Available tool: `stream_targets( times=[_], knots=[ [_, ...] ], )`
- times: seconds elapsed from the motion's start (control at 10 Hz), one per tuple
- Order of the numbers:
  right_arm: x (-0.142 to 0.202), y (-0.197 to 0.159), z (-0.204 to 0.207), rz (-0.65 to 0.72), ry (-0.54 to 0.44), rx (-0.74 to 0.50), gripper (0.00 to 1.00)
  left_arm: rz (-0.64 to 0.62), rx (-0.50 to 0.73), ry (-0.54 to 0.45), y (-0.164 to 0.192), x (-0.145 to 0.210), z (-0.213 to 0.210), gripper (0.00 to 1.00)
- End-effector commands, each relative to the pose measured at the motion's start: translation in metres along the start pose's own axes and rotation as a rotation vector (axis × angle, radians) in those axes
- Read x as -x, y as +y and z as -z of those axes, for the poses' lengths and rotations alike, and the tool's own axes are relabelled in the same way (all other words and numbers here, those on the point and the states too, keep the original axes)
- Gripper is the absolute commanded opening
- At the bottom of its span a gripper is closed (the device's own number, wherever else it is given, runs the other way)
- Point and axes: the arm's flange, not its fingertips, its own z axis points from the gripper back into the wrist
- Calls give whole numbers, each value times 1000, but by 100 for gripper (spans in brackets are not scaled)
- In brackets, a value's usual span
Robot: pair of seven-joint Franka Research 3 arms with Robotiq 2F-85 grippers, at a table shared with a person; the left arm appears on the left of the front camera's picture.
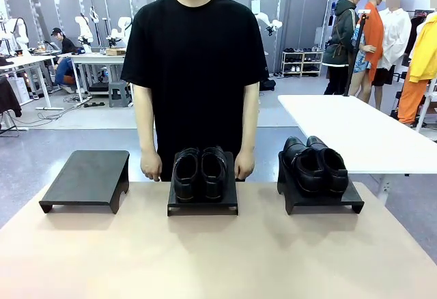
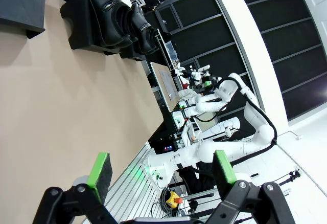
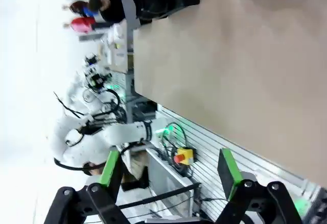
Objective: Place the shoes on the stand as instructed by the person.
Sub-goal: Pick up another pair of Shoes and place it on the Shoes Stand indicated by the person.
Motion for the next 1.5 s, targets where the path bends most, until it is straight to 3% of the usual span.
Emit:
stream_targets(
  times=[0.0,0.3,0.4,0.5,1.4],
  knots=[
    [39,-33,-5,-5,-91,-137,94,12,16,-6,-3,0,0,100],
    [81,-70,5,-33,-196,-236,94,12,16,-6,-3,0,0,100],
    [84,-70,9,-55,-199,-252,94,12,16,-6,-3,0,0,100],
    [78,-71,0,12,-155,-205,94,12,16,-6,-3,0,0,100],
    [78,-71,0,12,-155,-205,94,12,16,-6,-3,0,0,100]
  ],
)
